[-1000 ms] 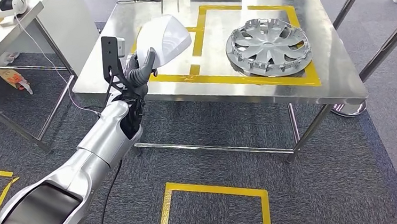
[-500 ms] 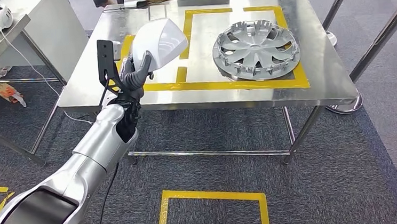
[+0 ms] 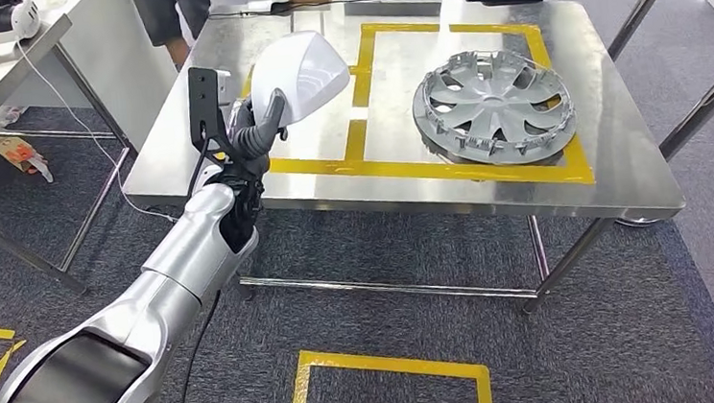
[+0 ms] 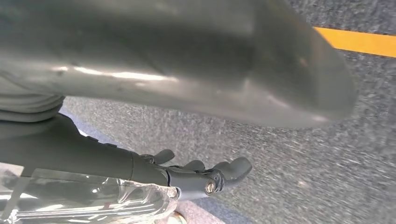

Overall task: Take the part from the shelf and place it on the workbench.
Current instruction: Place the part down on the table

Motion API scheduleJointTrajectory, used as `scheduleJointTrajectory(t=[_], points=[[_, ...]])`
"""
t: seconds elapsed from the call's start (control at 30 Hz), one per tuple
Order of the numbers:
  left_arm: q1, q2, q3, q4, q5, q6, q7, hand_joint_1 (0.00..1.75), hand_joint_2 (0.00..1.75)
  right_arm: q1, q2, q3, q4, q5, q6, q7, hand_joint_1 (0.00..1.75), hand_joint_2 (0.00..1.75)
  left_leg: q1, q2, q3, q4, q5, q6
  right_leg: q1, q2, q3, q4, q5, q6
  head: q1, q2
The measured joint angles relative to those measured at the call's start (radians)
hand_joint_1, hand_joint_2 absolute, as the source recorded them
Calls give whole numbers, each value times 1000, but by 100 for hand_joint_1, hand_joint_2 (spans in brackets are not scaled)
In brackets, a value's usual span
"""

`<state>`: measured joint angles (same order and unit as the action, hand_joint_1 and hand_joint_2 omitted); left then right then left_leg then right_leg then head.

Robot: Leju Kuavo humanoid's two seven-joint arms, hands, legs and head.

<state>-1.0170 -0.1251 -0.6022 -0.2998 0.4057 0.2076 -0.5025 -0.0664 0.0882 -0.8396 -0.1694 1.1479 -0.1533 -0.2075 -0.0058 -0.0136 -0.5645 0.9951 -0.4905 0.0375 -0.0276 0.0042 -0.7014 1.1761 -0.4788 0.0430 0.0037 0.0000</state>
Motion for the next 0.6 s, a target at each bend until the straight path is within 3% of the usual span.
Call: scheduleJointTrajectory(t=[0.07, 0.1, 0.23, 0.3, 0.37, 0.4, 0.43, 0.47, 0.53, 0.6], points=[[-2, -3, 1, 0, -3, -1, 1, 175, 175, 0, 0, 0, 0, 0, 0, 0, 0, 0, -4, -1, 11, 5, -18, -9, 2, -1, 49, -114, 51, -3, 5, 0], [-3, -4, 1, 0, -5, -1, 2, 175, 175, -1, 1, 0, 1, 0, -1, 0, 0, 0, -6, -2, 12, 6, -23, -14, 3, -1, 60, -138, 52, -6, 5, 0], [-5, -6, 1, -1, -7, -1, 3, 175, 175, 2, 3, -1, 1, -1, -1, 0, 0, 0, -5, 0, 6, 21, -43, -33, 0, 2, 76, -149, 28, -30, -5, 0], [-8, -6, 1, -2, -7, -1, 3, 175, 175, 1, 4, -1, 1, -1, -1, 0, 0, 0, -1, 3, -47, 119, -81, -45, -4, 2, 90, -151, 18, -39, -12, 0], [-5, -6, 1, -1, -8, -1, 3, 175, 175, 0, 4, -1, 1, -1, -1, 0, 0, 0, 5, 4, -139, 266, -123, -52, -5, 2, 104, -151, 5, -41, -19, 0], [-2, -6, 1, 0, -8, -1, 3, 175, 175, 1, 4, -1, 1, -1, -1, 0, 0, 0, 7, 4, -176, 311, -122, -52, -5, 2, 112, -151, -2, -41, -20, 0], [1, -6, 1, 0, -8, -1, 3, 175, 175, 2, 4, -1, 1, -1, -1, 0, 0, 0, 8, 4, -194, 315, -99, -52, -5, 4, 123, -151, -10, -40, -22, 0], [3, -6, 1, 0, -9, -1, 4, 175, 175, 2, 4, -1, 1, -1, -1, 0, 0, 0, 8, 4, -190, 276, -56, -49, -5, 5, 134, -152, -18, -38, -25, 0], [0, -5, 1, 0, -10, -1, 4, 175, 175, 2, 6, -2, 1, -1, -1, 0, 0, 0, 5, 4, -142, 134, 39, -40, -4, 7, 157, -154, -36, -32, -32, 0], [-6, -7, 1, 0, -13, -4, 5, 175, 175, 0, 7, -2, 1, -2, -1, 0, 0, 0, -3, 3, -98, 36, 71, -29, -3, 7, 169, -159, -48, -22, -34, 0]])
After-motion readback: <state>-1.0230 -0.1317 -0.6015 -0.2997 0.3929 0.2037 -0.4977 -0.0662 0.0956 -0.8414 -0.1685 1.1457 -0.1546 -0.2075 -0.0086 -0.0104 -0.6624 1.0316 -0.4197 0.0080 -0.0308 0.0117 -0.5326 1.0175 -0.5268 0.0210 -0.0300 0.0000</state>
